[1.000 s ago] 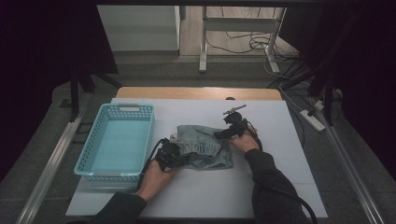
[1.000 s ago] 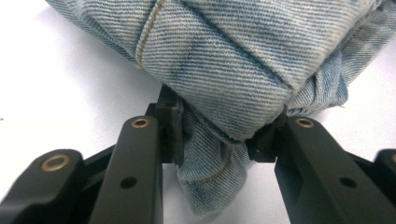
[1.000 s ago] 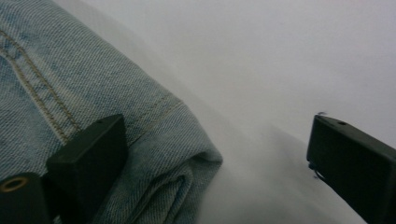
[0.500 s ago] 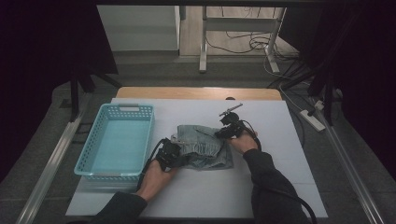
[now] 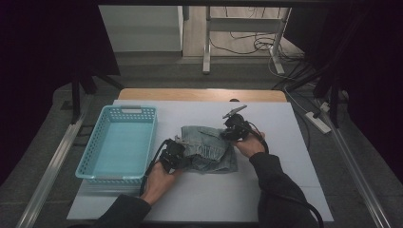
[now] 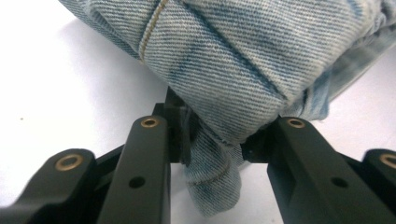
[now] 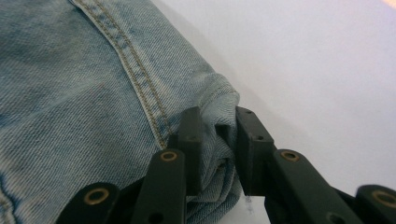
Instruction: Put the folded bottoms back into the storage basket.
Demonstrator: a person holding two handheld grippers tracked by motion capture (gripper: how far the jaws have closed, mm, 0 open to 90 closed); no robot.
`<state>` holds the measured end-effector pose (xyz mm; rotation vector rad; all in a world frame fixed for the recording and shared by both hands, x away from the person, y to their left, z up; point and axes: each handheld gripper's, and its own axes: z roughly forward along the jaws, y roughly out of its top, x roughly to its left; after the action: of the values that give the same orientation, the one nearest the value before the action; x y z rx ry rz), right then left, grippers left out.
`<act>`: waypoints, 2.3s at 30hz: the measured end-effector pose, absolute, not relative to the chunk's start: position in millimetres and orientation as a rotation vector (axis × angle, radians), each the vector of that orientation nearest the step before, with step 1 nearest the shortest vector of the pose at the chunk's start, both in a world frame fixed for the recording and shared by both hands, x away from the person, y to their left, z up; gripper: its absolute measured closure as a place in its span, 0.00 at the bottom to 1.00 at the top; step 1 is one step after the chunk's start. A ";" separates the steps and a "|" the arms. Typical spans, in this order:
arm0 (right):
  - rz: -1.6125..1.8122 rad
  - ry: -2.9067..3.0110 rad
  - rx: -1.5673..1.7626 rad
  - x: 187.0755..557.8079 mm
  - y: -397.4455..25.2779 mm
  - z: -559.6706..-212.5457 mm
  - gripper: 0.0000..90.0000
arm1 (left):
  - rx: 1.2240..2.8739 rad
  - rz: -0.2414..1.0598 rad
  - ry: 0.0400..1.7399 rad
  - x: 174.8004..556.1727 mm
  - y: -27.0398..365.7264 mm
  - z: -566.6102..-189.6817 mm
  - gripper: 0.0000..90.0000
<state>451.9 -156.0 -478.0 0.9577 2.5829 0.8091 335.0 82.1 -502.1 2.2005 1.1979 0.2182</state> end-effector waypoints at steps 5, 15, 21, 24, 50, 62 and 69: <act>0.848 2.569 0.946 445.6 -162.5 -463.1 0.83 | 2.177 0.145 1.195 336.7 85.3 -491.3 0.76; 0.912 2.542 0.934 440.0 -166.4 -445.5 0.83 | 2.152 0.121 1.177 335.8 91.7 -471.8 0.76; 0.941 2.535 0.907 435.5 -161.2 -433.3 0.82 | 2.160 0.125 1.163 334.3 99.6 -459.0 0.76; 0.963 2.533 0.899 434.4 -158.9 -428.4 0.82 | 2.159 0.116 1.158 334.1 104.9 -454.4 0.76; 1.091 2.535 0.821 433.4 -122.6 -407.4 0.82 | 2.188 0.133 1.141 332.0 154.5 -418.6 0.76; 1.140 2.545 0.796 435.5 -93.0 -397.9 0.82 | 2.164 0.138 1.160 327.8 188.5 -406.5 0.77; 1.176 2.546 0.762 434.5 -72.7 -390.2 0.82 | 2.157 0.155 1.157 322.6 210.5 -396.8 0.77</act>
<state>434.5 -72.7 -390.2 0.7618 2.5457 1.1762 322.6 210.5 -396.8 2.1566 1.1569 0.1548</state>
